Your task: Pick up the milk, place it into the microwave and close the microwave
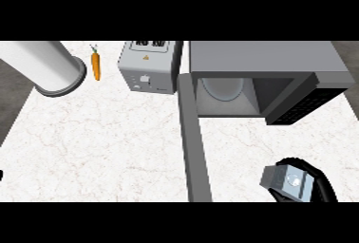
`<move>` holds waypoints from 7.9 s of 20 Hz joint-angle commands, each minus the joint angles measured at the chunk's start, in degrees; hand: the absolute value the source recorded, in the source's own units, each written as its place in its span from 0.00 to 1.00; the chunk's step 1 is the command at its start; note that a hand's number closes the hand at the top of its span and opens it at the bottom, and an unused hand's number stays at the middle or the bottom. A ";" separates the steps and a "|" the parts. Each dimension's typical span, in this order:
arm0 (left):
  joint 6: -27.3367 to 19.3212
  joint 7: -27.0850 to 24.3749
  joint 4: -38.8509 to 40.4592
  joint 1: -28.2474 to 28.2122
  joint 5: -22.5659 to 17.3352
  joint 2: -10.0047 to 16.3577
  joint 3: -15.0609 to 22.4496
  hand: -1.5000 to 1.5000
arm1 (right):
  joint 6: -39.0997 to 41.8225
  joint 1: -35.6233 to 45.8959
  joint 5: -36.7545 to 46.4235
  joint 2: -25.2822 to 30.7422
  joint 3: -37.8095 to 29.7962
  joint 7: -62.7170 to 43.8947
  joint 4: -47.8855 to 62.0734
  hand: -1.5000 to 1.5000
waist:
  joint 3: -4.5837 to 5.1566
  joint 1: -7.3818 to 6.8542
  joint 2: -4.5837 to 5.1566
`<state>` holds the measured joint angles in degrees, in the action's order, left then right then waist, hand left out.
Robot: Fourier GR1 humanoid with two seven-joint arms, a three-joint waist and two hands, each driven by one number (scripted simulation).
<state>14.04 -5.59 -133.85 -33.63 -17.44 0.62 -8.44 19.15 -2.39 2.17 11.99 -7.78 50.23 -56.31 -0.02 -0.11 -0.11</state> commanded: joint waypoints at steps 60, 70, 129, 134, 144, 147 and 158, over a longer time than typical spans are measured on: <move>6.98 1.24 5.19 5.89 -5.32 2.15 -4.09 0.00 | -31.46 43.39 9.94 -3.21 -0.79 -16.83 11.41 1.00 | 0.05 -7.05 2.00; 7.42 1.64 6.57 8.36 -3.54 3.63 -3.69 0.00 | -42.23 39.21 7.68 -6.27 -6.59 -12.04 9.82 1.00 | 0.10 -9.43 3.01; 4.89 4.37 10.98 17.13 10.17 0.65 9.18 0.00 | -35.27 41.12 10.73 -9.16 -7.66 -10.61 21.50 0.00 | -0.06 -5.90 1.97; 6.19 4.63 13.96 17.07 10.82 0.94 10.94 0.00 | -29.64 40.54 7.48 -10.04 -7.95 -9.38 22.50 0.00 | -0.05 -4.05 1.60; 10.90 4.12 19.87 22.70 15.15 3.48 16.48 1.00 | -21.40 39.05 4.42 -8.16 -8.45 -6.13 27.67 0.00 | -0.03 -0.80 0.53; 9.52 -0.38 27.12 25.65 21.24 2.18 18.42 1.00 | -18.66 33.69 4.90 -7.39 -6.94 -2.03 26.52 0.00 | 0.01 0.05 0.26; 8.47 2.88 38.91 35.09 28.78 1.07 24.30 1.00 | -11.57 14.09 2.17 -6.44 -0.49 -13.89 -4.44 0.00 | 0.09 1.95 -0.23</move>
<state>21.15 -3.97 -99.43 -2.05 8.87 1.37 13.57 5.02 18.18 4.89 4.72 -9.94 38.07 -53.04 0.06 1.08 -0.27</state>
